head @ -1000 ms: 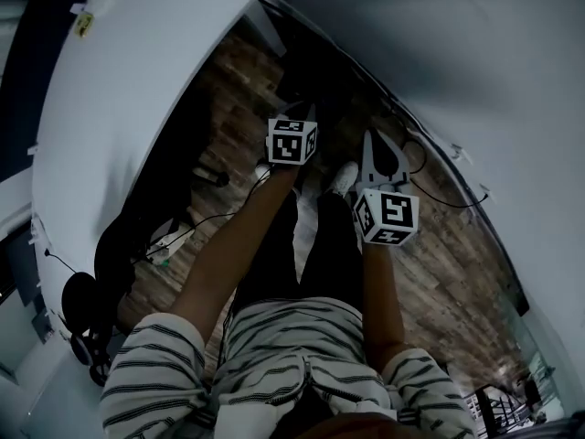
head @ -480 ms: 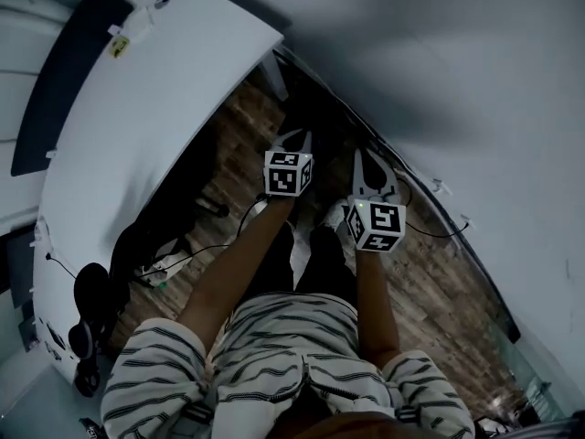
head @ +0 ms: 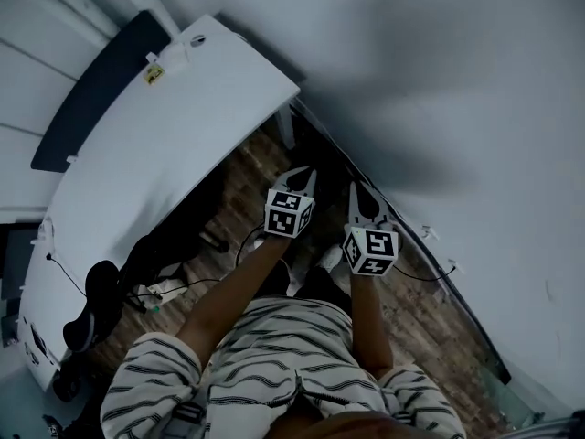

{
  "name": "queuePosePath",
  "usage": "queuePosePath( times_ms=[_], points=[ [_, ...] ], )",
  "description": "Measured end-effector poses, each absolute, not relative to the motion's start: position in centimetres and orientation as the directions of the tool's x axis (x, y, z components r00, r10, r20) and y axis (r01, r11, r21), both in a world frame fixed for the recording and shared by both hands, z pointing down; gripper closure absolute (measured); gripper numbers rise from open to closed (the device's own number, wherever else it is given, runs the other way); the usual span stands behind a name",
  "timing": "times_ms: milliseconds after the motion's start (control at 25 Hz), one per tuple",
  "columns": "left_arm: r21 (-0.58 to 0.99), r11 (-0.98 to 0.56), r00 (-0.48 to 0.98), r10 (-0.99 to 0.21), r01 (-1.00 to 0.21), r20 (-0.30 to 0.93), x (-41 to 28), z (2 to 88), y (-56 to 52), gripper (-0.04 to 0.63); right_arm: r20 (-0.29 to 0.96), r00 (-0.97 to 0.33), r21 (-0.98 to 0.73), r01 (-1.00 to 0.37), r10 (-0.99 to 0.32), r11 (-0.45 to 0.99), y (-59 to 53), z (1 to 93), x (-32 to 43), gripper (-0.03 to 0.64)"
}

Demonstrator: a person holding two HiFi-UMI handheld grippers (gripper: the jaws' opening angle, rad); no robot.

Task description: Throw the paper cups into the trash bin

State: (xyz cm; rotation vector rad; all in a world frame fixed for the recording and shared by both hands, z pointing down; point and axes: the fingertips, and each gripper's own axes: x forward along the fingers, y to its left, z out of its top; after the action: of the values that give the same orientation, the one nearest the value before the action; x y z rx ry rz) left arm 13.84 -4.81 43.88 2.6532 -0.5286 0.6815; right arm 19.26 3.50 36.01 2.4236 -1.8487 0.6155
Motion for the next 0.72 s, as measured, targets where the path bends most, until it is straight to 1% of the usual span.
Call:
queuePosePath(
  times_ms=[320, 480, 720],
  points=[
    [0.246, -0.865, 0.849, -0.307, -0.438, 0.431, 11.6, 37.5, -5.3, 0.572, 0.257, 0.195, -0.183, -0.952, -0.946, -0.246, 2.2, 31.2, 18.3, 0.607],
    [0.263, -0.869, 0.876, -0.311, -0.419, 0.369, 11.0, 34.1, -5.3, 0.572, 0.222, 0.173, -0.174, -0.961, -0.96, -0.214, 1.7, 29.1, 17.1, 0.607],
    [0.234, -0.879, 0.895, -0.348, -0.415, 0.28, 10.1, 29.5, -5.2, 0.572, 0.189, 0.133, -0.151, -0.975, -0.973, -0.163, 1.1, 27.1, 15.8, 0.607]
  ],
)
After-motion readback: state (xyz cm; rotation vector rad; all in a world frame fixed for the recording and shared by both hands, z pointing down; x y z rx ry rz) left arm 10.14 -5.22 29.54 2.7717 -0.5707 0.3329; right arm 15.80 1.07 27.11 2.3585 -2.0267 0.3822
